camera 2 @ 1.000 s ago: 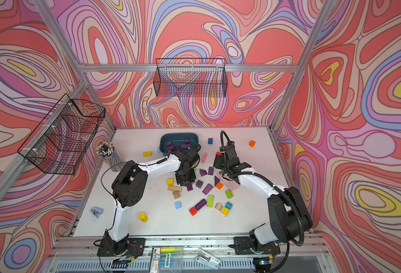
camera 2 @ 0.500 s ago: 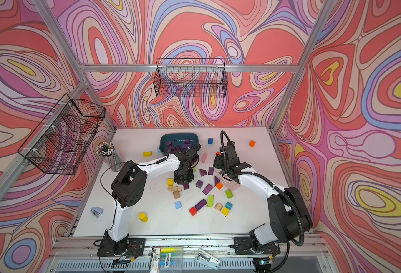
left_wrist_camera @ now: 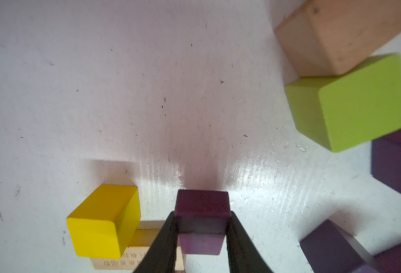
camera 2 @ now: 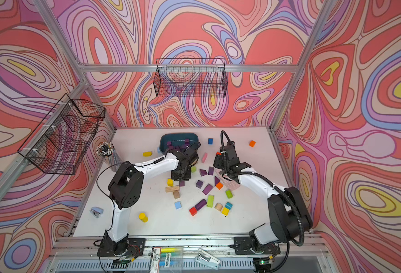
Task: Pick purple bricks into the storage bin
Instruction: Pick up the building block from the center of the board.
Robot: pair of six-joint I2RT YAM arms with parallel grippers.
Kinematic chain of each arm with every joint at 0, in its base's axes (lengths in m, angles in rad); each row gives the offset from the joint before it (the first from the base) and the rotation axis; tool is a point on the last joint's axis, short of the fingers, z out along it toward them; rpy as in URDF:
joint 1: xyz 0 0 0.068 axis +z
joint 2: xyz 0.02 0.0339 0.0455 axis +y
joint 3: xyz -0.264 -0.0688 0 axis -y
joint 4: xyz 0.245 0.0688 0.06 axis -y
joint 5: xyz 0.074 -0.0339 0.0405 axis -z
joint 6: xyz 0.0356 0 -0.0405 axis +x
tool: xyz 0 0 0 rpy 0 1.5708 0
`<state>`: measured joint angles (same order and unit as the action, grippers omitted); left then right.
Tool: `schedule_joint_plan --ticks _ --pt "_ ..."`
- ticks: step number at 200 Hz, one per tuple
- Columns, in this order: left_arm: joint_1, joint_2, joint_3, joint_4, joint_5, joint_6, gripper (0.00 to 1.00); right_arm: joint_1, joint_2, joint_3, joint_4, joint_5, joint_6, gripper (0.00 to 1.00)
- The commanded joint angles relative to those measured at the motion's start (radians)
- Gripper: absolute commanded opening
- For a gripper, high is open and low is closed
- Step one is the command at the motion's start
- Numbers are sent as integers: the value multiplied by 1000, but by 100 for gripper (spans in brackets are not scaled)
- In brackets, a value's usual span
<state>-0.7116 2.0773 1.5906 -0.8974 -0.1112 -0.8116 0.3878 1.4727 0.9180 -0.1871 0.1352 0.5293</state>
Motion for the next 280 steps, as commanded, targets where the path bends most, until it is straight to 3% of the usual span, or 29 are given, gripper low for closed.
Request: schedule_joint_plan --ticks 1,78,140,280 --pt "6 -39 30 -38 -51 15 36 0 -17 18 7 20 11 69" --pt "28 -62 60 -6 -53 13 36 0 -22 22 -2 27 14 69" --pt "114 -131 -29 133 108 -48 35 0 -28 22 -9 38 12 69" --pt "193 -209 -116 361 300 -93 35 0 -22 31 -11 37 8 69"
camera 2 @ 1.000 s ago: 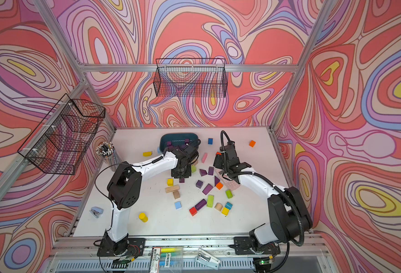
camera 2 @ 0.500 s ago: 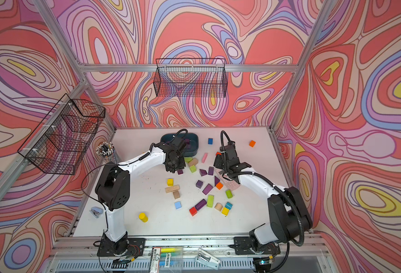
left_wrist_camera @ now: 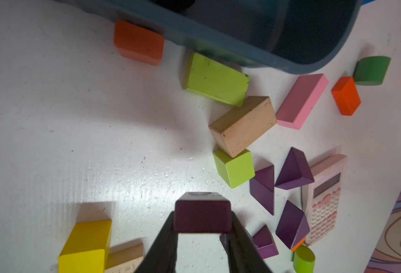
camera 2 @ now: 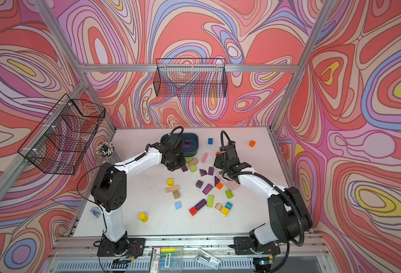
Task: Pick purple bricks into the storage bin
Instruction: Pick up the building block from the center of the board, then place the building block in the storage box.
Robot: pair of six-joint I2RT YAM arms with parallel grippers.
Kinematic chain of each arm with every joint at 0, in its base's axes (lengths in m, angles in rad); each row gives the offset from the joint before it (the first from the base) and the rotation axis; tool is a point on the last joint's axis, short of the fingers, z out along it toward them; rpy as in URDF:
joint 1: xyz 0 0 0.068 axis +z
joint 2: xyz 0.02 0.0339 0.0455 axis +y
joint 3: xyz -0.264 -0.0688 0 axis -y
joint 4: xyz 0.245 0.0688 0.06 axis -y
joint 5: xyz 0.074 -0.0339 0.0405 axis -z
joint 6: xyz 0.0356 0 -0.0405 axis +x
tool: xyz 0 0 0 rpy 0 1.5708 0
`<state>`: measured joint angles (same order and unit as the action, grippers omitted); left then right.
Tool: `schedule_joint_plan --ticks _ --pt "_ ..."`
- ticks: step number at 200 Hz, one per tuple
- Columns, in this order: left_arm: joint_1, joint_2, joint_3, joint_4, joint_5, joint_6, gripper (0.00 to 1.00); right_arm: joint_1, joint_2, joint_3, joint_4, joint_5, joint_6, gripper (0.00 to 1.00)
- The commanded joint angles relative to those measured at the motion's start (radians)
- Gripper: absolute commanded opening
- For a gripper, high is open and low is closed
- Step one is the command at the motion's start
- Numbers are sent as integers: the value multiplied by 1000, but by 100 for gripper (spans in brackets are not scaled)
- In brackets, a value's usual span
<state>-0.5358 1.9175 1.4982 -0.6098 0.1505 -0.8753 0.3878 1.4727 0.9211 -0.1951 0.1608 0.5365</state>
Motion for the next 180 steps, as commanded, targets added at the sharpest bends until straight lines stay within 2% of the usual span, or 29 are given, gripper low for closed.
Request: schedule_joint_plan --ticks 1,71,180 --pt "18 -50 -24 78 39 -29 35 0 -22 29 -3 11 1 69" --pt "86 -73 -90 291 147 -100 34 0 -18 43 -6 -3 -12 69" --pt "185 -20 -71 460 202 -145 34 0 1 68 -17 5 -13 69"
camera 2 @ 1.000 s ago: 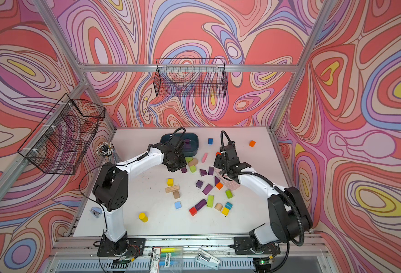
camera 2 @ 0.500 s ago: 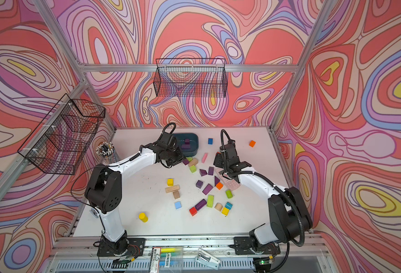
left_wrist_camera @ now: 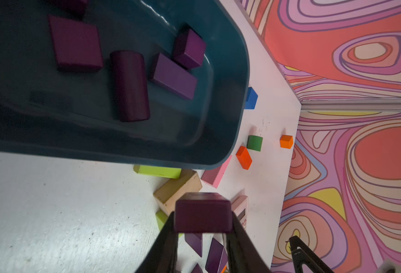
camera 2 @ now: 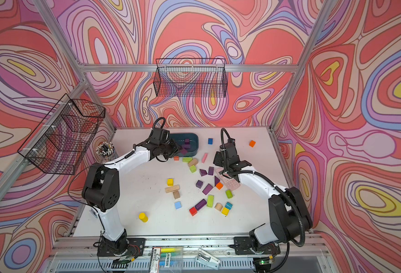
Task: Pick purple bricks into the storage bin
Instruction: Place the building block in the storage box.
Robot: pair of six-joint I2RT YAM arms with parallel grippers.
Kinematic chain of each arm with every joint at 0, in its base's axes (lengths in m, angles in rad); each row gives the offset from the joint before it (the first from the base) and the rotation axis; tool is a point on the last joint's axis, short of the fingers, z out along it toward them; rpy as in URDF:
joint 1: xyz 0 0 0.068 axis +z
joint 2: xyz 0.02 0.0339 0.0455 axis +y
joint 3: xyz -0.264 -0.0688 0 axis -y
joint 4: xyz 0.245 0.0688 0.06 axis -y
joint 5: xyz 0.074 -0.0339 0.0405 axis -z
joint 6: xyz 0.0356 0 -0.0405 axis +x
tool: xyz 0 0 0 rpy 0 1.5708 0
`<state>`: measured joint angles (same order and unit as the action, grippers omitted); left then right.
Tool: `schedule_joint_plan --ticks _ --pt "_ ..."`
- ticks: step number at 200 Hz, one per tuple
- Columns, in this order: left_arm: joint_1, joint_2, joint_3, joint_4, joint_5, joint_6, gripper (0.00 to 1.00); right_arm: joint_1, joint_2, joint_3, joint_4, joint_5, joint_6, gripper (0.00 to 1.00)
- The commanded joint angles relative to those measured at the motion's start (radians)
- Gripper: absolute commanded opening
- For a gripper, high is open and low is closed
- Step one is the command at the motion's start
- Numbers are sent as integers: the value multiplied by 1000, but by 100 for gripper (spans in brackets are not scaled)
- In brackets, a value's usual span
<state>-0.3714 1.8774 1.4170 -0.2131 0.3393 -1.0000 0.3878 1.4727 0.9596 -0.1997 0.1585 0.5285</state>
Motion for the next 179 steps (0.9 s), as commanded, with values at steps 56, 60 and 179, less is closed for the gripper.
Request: schedule_joint_plan --ticks 56,60,179 --pt "62 107 77 85 17 -8 34 0 18 52 -18 11 -6 69" --pt "66 116 84 83 19 -6 34 0 20 54 -19 12 -5 69" --pt "120 350 331 45 67 34 34 0 110 143 -50 29 -4 69"
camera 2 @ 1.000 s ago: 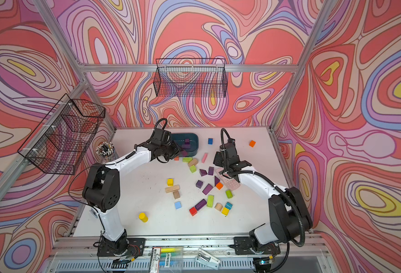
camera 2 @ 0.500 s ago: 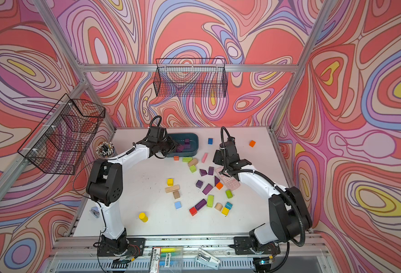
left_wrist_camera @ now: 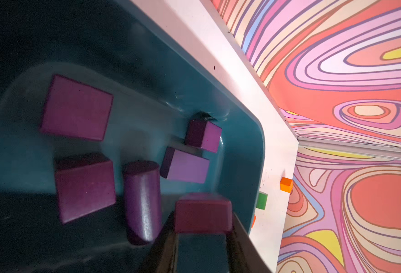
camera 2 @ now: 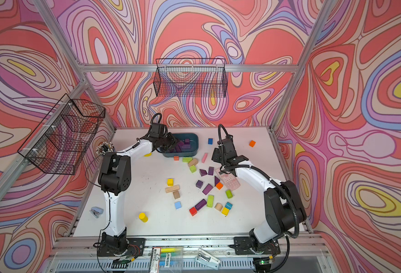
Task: Pick purple bricks into the storage bin
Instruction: Place the building block in the storage box.
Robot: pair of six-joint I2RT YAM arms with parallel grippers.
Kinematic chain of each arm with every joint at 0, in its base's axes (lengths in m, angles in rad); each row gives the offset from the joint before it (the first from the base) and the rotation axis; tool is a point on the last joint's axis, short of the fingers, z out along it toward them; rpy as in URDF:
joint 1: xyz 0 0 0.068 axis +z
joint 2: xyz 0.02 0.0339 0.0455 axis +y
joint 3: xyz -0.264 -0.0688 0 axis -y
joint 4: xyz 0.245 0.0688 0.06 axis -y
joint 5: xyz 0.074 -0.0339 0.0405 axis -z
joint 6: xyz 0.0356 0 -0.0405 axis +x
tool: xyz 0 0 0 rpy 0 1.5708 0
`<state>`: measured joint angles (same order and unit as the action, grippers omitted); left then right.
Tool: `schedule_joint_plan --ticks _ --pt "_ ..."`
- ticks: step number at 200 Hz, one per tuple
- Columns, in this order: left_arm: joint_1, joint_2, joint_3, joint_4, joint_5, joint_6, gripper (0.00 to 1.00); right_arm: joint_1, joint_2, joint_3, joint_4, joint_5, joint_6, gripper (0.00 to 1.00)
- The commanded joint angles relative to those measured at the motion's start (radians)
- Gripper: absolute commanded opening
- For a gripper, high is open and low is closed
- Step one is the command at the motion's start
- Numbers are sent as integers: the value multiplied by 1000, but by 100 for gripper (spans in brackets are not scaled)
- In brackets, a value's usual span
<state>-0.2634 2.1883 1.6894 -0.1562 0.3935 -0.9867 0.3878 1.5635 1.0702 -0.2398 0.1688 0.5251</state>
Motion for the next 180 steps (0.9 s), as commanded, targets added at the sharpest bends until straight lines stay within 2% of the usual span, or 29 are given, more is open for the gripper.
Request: schedule_joint_plan --ticks 1,52,180 --pt "13 40 60 -12 14 20 34 -1 19 32 -10 19 -1 69" --pt "18 94 152 -71 13 49 34 0 33 44 -6 23 -3 69" --pt "20 131 241 -208 -42 91 37 0 17 43 -27 26 -14 69"
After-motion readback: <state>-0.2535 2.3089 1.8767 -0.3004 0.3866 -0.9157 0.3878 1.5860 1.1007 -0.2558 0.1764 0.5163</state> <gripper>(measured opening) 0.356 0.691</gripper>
